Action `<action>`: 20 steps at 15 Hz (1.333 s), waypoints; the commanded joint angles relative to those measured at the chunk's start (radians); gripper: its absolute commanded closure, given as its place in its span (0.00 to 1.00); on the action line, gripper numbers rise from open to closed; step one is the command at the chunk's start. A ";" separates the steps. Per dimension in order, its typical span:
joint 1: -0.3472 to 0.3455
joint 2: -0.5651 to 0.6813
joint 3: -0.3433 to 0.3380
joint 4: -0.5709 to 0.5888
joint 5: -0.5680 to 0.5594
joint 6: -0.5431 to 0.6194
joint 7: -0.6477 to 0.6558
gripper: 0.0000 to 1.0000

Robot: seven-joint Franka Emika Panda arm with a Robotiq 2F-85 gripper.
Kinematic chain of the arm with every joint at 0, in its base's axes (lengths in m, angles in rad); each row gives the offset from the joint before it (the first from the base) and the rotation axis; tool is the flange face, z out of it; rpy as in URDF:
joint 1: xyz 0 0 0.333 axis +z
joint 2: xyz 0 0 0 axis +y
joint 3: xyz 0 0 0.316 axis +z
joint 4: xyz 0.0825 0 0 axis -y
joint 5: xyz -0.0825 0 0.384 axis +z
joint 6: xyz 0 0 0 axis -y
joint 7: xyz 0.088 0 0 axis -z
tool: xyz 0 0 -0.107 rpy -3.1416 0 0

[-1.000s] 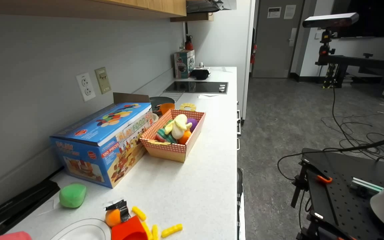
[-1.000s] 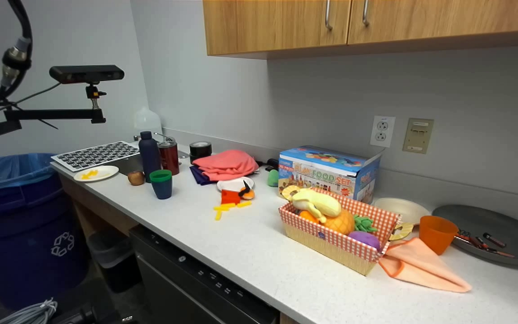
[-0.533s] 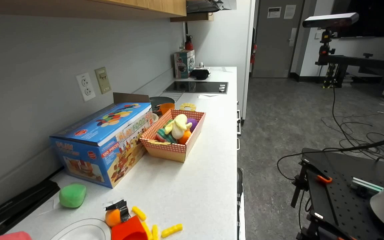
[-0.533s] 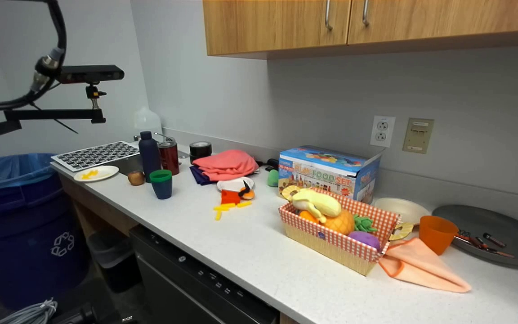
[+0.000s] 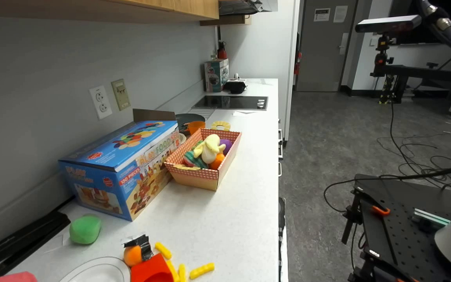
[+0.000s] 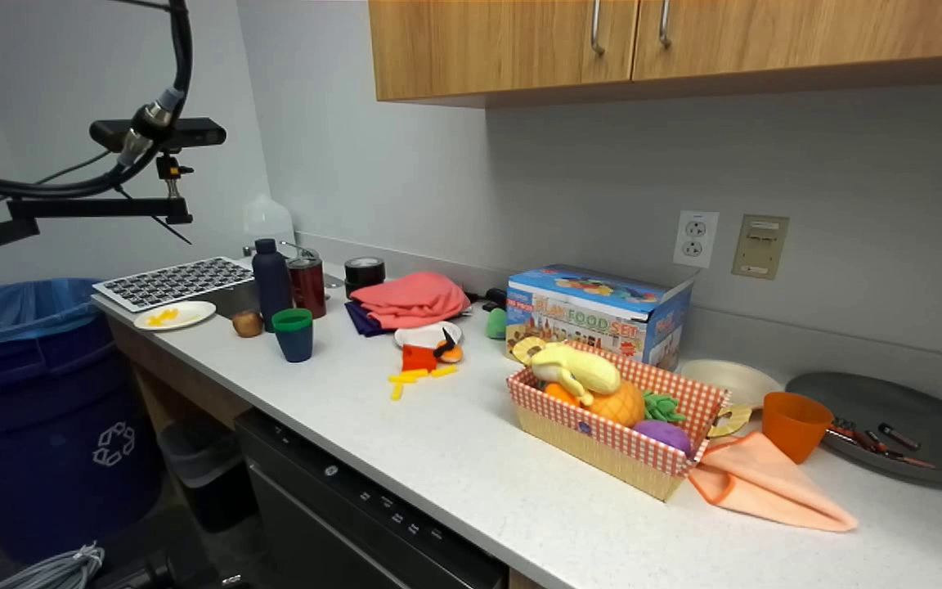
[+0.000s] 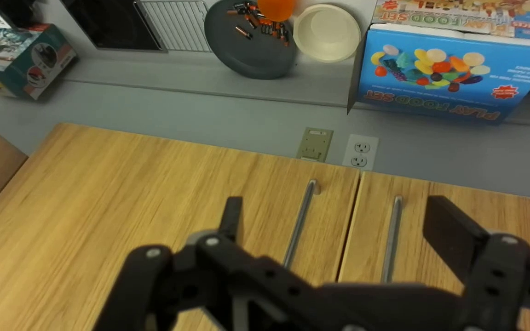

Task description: Open the upper cabinet door on the right

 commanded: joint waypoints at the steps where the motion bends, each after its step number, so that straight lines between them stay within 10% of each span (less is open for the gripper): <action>1: -0.003 0.007 0.006 0.002 -0.012 0.008 0.033 0.00; 12: -0.070 0.185 -0.012 0.038 -0.030 0.322 0.242 0.00; 20: -0.072 0.208 -0.021 0.039 -0.020 0.334 0.263 0.00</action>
